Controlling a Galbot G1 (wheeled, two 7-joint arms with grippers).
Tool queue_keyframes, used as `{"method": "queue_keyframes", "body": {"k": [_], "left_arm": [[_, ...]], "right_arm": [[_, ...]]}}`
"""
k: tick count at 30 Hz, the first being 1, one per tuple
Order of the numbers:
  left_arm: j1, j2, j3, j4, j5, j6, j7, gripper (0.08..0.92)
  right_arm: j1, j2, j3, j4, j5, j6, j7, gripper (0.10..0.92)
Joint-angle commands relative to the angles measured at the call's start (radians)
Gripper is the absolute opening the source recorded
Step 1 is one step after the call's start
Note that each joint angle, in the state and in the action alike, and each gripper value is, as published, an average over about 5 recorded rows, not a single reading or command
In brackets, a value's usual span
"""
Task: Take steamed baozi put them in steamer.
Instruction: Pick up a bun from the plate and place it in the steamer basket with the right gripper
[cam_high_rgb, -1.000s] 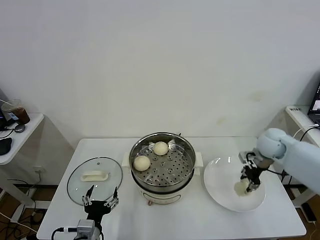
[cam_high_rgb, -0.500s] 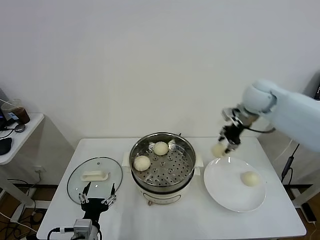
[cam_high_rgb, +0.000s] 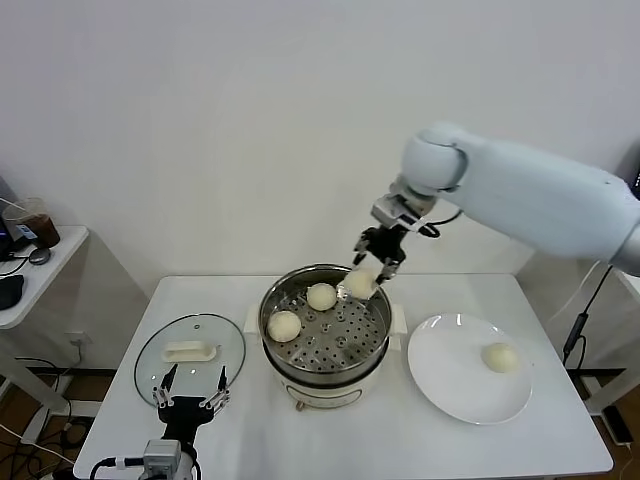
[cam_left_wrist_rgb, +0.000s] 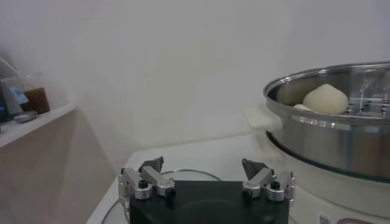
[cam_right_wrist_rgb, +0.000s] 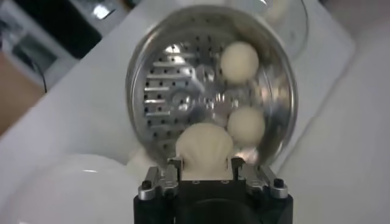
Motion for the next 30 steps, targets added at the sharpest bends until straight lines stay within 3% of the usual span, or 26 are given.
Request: {"method": "queue_keyframes", "body": {"k": [1,12,30], "left_arm": [[0.0,0.0,-0.001,0.002,0.0,0.0,-0.001,0.823],[0.012,-0.002,0.006,-0.009,-0.003,-0.002,-0.008,0.823],[0.002,-0.002,0.01,-0.006,-0.011,0.0,-0.003,0.823]], "right_arm": [[-0.033,0.099,-0.032,0.066,-0.264,0.308,0.09,0.489],[-0.161,0.149,-0.037,0.114,-0.53,0.399,0.094,0.484],[-0.175,0.164,-0.068,0.16,-0.448,0.35,0.085,0.492]]}}
